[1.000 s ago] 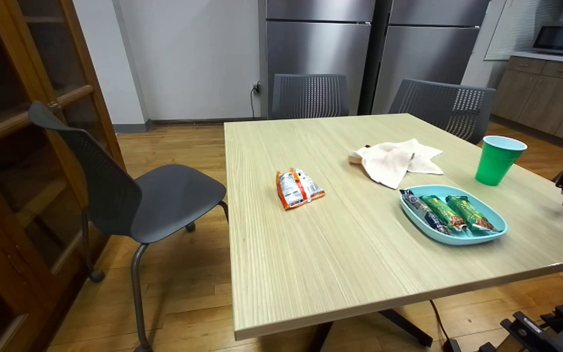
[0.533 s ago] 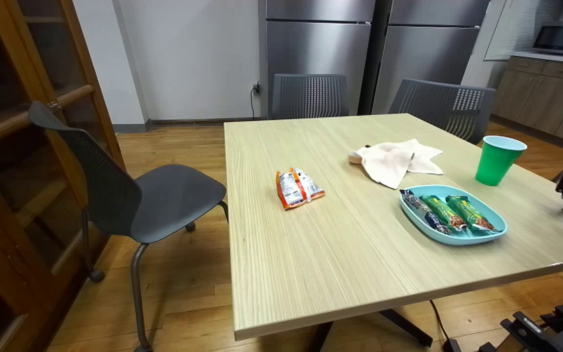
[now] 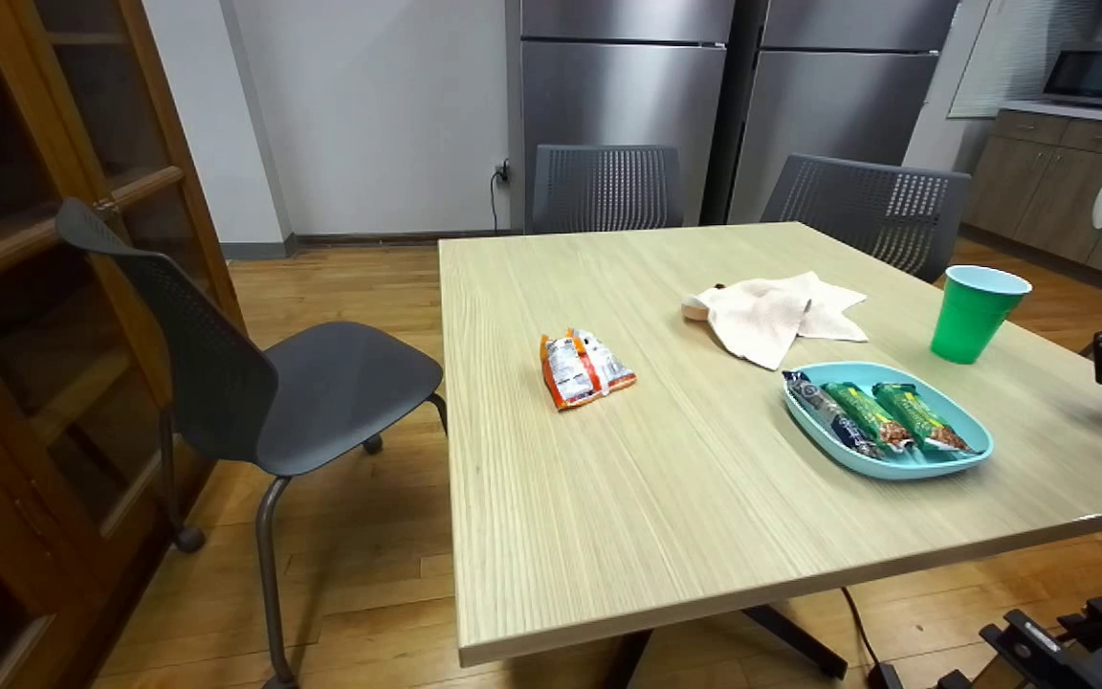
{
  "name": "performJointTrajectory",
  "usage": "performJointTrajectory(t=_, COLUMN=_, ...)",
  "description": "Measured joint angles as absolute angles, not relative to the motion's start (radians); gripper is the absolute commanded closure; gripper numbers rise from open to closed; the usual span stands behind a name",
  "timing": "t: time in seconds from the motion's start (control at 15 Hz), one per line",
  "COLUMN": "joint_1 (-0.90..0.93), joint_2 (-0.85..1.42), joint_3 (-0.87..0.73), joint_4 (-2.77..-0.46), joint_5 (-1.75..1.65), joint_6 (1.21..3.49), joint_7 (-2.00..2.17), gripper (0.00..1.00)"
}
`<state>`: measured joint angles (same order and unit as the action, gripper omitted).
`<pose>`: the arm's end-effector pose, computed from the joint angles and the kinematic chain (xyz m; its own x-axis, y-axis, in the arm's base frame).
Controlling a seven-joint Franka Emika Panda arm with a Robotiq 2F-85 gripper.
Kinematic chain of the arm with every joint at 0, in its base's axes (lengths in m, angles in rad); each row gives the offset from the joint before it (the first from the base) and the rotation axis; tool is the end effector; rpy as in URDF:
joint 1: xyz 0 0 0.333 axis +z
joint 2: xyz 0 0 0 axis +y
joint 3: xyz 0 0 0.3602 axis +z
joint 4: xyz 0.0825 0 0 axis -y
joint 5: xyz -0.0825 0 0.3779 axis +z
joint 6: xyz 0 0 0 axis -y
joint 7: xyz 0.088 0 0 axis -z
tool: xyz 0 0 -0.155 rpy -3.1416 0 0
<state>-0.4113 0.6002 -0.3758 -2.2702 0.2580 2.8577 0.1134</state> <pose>0.3690 -0.4051 0.1103 0.4709 -0.8790 0.0754 -0.8795 -0.4611 0.1178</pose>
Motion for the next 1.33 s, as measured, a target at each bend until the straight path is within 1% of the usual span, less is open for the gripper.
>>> performJointTrajectory(t=0.07, joint_1=-0.411, joint_2=0.600, joint_3=-0.374, joint_4=-2.269, joint_5=0.258, joint_6=2.858, joint_7=0.113, gripper=1.00)
performJointTrajectory(t=0.13, joint_1=-0.411, joint_2=0.599, joint_3=-0.374, joint_4=-2.269, joint_5=0.258, joint_6=2.858, joint_7=0.113, gripper=0.96)
performJointTrajectory(t=0.6, joint_1=-0.462, joint_2=0.526, joint_3=-0.319, joint_4=-2.319, joint_5=0.267, joint_6=2.918, joint_7=0.097, gripper=0.96)
performJointTrajectory(t=1.0, joint_1=-0.500, joint_2=0.399, joint_3=-0.228, joint_4=-2.422, joint_5=0.279, joint_6=2.957, joint_7=0.051, gripper=0.96)
performJointTrajectory(t=1.33, joint_1=-0.510, joint_2=0.341, joint_3=-0.134, joint_4=-2.489, joint_5=0.312, joint_6=2.960, joint_7=0.002, gripper=0.96)
